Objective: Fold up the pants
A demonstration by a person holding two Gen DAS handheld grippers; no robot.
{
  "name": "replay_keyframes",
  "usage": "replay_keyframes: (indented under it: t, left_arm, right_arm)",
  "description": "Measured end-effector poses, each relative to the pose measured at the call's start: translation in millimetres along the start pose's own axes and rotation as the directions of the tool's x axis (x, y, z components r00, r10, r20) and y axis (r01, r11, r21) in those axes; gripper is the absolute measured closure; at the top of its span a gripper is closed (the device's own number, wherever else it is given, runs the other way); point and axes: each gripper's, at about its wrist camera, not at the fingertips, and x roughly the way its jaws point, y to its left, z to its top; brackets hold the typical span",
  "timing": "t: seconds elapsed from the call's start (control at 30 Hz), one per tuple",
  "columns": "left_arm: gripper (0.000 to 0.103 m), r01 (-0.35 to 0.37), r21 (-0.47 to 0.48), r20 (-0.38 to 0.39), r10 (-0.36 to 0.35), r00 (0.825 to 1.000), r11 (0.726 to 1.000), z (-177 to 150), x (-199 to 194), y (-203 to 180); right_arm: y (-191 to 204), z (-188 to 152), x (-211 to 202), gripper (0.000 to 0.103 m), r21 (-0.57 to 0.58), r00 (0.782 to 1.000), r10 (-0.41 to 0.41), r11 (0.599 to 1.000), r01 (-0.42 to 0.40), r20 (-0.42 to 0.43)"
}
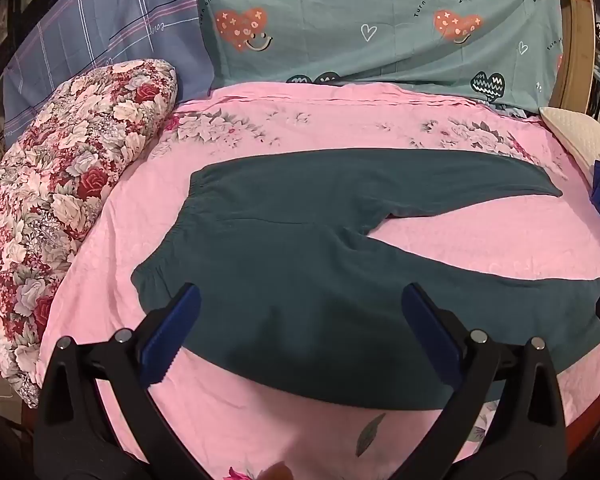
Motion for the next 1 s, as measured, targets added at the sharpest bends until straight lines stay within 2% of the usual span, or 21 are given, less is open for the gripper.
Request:
replay_keyframes:
  t: [0.1,0.4,0.77,0.83,0.9,1.0]
  left_arm:
    - [0.002,-0.005,0.002,-0.021,0.005,1.0,1.0,0,1,0]
    - [0.002,-0.008,0.002,-0.012,0.008,1.0,1.0,-6,7,3]
    - [0.002,-0.034,0.003,-0.021,0.034,0.999,0.999,-4,9,5]
    - [0.002,-0.013,0.002,-0.028,0.013,1.0,1.0,-5,10,6]
    - [0.002,0.042,-0.014,-0.042,-0.042,0.998,0.999,-6,12,9]
    - [0.002,0.043,-0.028,-0.061,-0.044,0.997,0.999,-6,18,11]
  right_arm:
    - [0,1,1,0.001,-0.013,1.0,-0.011,1.0,0.011,-0.016]
    - [1,-5,7,0.001,-0.026,1.0,-0.005,1.0,0.004,-0.019]
    - [2,-2,1,0.001,-0.028,1.0,-0.028,0.999,0.028,0.014]
    - [0,-1,2,0.001,-0.023,0.999,-0.039,0.999,0.039,0.018]
    - [-3,-1,0,0.001,-0.017,0.998,-0.053,0.998,0.053,0.028]
    - [-8,2,-4,0.001,-0.003,0.995,-0.077,0.997,0.077,0.055]
